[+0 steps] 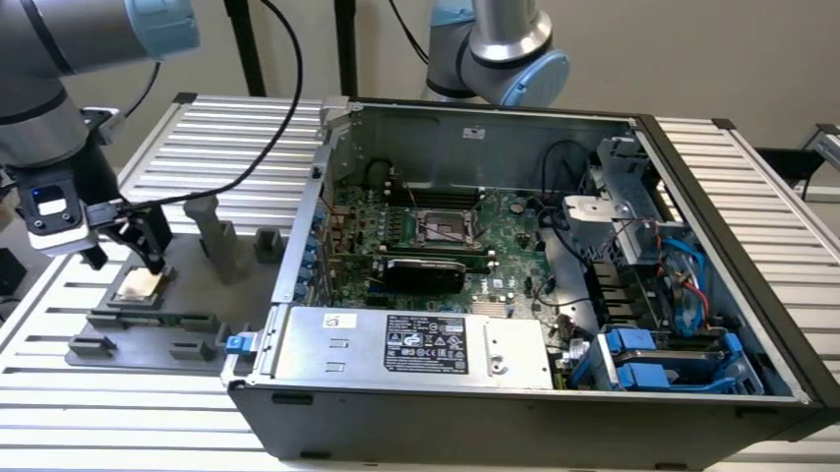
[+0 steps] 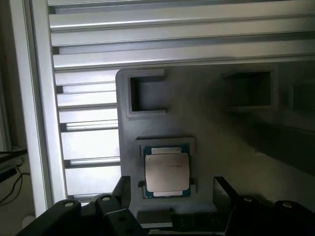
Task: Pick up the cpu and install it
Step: 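Pick up the cpu and move it towards the insertion slot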
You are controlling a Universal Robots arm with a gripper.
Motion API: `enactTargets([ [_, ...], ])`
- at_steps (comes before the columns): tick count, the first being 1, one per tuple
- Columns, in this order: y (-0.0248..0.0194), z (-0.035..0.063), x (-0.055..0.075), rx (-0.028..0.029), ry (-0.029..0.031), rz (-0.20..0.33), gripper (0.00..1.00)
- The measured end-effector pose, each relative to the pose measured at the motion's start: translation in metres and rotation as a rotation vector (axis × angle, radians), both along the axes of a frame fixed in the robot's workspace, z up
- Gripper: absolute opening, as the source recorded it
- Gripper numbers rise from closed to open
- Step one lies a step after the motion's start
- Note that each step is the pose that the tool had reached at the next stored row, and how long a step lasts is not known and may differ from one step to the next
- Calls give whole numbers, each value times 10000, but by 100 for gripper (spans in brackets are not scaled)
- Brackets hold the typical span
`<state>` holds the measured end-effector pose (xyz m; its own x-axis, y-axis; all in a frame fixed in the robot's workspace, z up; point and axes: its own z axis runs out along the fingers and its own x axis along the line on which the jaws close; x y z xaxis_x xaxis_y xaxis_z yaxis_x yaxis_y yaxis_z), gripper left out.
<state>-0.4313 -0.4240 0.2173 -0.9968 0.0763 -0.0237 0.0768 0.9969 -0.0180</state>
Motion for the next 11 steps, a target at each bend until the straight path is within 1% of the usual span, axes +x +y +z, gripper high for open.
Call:
enactTargets([
  [11,0,-200,0,4,0,-6,77],
])
